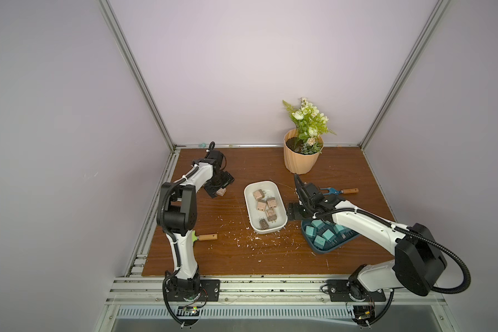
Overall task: Place the plugs by color into the storage box
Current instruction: Adjust the plug at the center of the board.
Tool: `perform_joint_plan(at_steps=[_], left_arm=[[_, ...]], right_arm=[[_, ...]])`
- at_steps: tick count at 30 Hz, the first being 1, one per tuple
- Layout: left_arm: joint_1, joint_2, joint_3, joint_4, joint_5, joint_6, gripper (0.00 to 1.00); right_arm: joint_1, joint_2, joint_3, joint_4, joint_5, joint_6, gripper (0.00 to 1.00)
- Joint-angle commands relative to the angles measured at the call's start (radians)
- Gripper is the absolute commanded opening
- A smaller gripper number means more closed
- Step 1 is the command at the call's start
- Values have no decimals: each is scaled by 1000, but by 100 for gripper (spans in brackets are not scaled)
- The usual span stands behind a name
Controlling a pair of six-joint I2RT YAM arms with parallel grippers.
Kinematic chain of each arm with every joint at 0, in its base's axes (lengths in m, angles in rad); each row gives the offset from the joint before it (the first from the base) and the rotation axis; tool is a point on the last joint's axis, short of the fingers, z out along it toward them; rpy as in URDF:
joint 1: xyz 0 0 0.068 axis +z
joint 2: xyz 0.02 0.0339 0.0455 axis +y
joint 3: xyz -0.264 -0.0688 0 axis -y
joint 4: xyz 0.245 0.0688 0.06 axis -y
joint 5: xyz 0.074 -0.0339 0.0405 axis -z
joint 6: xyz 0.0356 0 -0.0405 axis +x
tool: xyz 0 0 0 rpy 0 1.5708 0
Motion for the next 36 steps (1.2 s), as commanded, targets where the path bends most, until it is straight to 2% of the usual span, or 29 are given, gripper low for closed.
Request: perform_joint_plan(at_steps=[1,9,14,16,19,24,28,36], left_arm=[[15,8,-54,-8,-1,-133,88],[19,17,-93,5,-25,-176,76],[22,28,-106,13,-34,-180,73],[26,27,-102,15,-42,-173,75],[29,20,-84,15,-61,-161,84],[42,30,-35,29,-62,-140,89],[44,61,14,16,-44,-137,89],[45,58,0,17,-60,-170,88]], right_arm=[[0,-6,21,16,12,-3,89],[0,-57,-27,19,19,16,88],[0,-95,-57,11,25,25,89],[0,-112,-69,5,31,29,89],[0,-138,-91,2,35,38,88],[-1,-165,-124,6,30,53,89],[0,-172,-131,7,29,56,88],[0,-168,-127,11,32,62,89]])
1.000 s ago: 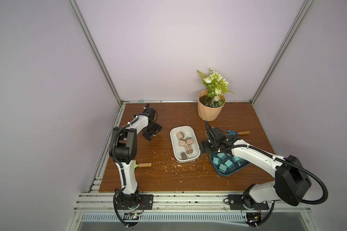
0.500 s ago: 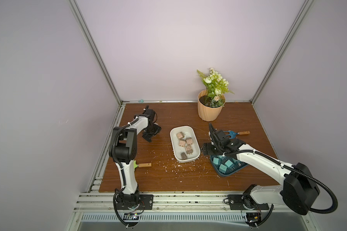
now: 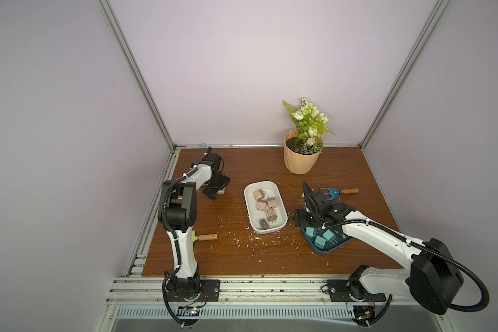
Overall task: Place the plugs by color into the storage box
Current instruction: Adjust the plug at the center of the board.
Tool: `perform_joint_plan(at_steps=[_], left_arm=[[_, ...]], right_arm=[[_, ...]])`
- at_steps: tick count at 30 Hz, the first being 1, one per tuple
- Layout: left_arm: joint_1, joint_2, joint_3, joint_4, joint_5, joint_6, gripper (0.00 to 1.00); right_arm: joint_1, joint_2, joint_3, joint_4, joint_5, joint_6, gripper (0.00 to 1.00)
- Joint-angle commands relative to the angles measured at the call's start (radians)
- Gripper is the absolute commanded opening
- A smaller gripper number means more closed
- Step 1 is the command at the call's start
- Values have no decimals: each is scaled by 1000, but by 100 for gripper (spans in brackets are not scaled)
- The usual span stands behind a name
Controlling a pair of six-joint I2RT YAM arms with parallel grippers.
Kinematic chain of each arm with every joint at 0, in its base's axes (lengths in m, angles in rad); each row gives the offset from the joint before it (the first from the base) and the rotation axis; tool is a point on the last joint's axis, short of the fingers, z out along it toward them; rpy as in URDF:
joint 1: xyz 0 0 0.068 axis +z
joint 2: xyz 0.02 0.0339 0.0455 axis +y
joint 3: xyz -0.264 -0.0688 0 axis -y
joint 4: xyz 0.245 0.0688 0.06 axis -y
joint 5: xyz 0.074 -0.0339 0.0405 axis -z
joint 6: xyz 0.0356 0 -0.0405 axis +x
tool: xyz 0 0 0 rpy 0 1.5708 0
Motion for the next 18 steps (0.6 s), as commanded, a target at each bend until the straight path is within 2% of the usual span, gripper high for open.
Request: perform_joint_plan(at_steps=[1,8,18], left_arm=[[12,13,17,-26,-33,-32,88],[13,71,97,-45,-23,49,82],[-6,174,238,-97,-12,264,77]], right_arm=[[0,-19,8,10,23,19,88],[0,0,20,12,19,10,89],[0,5,23,12,12,9,89]])
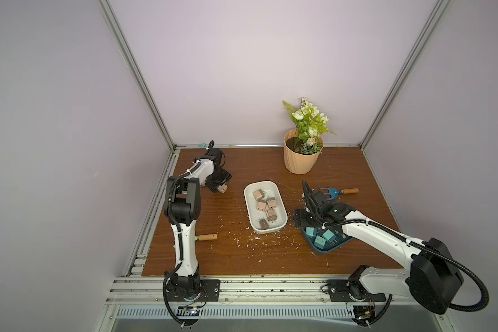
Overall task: Place the plugs by color into the storage box
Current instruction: Adjust the plug at the center of the board, then pick up the plug from the center of the board.
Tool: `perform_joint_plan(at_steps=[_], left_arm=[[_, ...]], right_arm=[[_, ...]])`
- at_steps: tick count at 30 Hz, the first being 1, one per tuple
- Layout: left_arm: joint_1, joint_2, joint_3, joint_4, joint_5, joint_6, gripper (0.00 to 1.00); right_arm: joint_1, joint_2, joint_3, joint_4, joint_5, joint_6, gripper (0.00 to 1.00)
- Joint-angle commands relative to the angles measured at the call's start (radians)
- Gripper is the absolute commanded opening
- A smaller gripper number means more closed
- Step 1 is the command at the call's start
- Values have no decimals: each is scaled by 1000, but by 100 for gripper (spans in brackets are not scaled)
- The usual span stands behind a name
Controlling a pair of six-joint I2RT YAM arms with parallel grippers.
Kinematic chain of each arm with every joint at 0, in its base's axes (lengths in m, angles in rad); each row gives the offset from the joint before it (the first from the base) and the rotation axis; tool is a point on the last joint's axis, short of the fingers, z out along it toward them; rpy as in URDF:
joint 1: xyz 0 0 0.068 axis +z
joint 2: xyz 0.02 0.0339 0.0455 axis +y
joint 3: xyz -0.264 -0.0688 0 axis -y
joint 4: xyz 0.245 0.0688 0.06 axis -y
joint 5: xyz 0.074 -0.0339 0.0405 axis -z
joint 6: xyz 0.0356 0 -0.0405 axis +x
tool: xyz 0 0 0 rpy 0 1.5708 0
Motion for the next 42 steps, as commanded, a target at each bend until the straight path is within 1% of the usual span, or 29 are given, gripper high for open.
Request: perform_joint_plan(at_steps=[1,5,9,14,17,20,24,26,28,32,37,40,42], left_arm=[[-14,47,52,-61,-20,105,76],[-53,78,93,-90,-49,175,71],[-75,64,62,-102,-76,214,66],[-80,14,-16,-110,-107,245,66],[-77,-4,-48,-116,-109,249,67],[-75,-2,-58,-115,-113,248,66],[-66,16,-44,-116,-105,251,49],[-66,15,-38,-116,-110,256,47],[-66,14,-34,-116,-115,266,42],[-67,6,-37,-116,-117,297,41],[-77,-60,-65,-116,-135,350,38],[-82,-121,-95,-124,-111,381,39],[-91,-172,-116,-140,-92,396,37]], right_arm=[[0,4,23,11,13,7,88],[-1,6,22,6,11,5,88],[0,2,23,3,14,8,89],[0,-3,9,18,9,21,88],[0,-4,-2,35,1,30,89],[0,-2,-3,40,-1,34,89],[-1,0,9,28,2,29,88],[0,-4,12,22,6,27,89],[0,-14,8,18,9,30,88],[0,-37,-10,15,11,45,88],[0,-67,-28,9,14,61,88],[0,-68,-23,4,15,63,88],[0,-62,-18,7,13,64,88]])
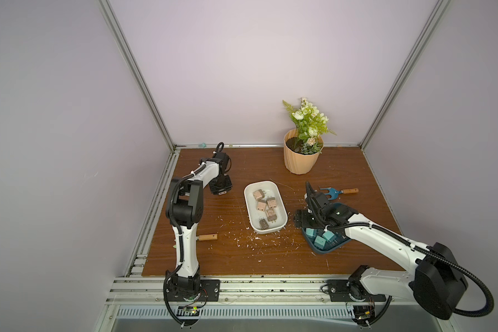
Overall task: Place the plugs by color into the storage box
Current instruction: Pick up the plug from the center of the board, then move the storage box to the center of the board, then place the plug in the storage box.
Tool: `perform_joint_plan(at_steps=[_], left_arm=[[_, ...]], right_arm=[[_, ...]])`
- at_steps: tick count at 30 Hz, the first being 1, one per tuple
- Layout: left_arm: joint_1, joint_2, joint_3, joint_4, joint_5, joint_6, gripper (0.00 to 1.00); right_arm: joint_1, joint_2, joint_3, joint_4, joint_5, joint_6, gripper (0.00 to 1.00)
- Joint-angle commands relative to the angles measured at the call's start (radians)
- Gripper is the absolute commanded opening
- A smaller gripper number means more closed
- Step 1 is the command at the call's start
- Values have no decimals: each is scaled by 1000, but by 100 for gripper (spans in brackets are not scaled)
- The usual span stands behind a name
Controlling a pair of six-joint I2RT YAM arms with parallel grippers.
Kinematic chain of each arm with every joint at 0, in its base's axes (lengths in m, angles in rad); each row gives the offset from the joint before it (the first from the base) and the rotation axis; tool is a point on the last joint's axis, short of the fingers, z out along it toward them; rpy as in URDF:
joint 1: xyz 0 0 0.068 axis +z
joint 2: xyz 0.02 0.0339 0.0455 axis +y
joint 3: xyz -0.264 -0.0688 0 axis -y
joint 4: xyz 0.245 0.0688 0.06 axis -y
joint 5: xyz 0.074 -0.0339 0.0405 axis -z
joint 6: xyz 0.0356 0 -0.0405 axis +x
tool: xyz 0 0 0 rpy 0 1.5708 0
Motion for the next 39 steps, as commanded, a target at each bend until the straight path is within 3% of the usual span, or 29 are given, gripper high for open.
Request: perform_joint_plan(at_steps=[1,5,7,12,23,29,39], left_arm=[[-22,-116,-27,-53,23,47,37],[-53,-220,-78,-54,81,52,36],[-78,-259,-92,-55,102,38,27],[-185,-309,-91,-64,130,-7,28],[-410,-227,-44,-62,141,-63,27],[-422,-131,-47,-57,73,-35,27],[-423,-21,-15,-43,69,-20,29]], right_arm=[[2,-16,15,-2,18,17,88],[2,15,30,17,9,17,88],[4,33,41,25,5,16,88],[15,85,86,28,3,4,88],[47,153,139,37,11,10,88],[74,163,137,42,25,32,88],[87,185,159,32,33,29,88]])
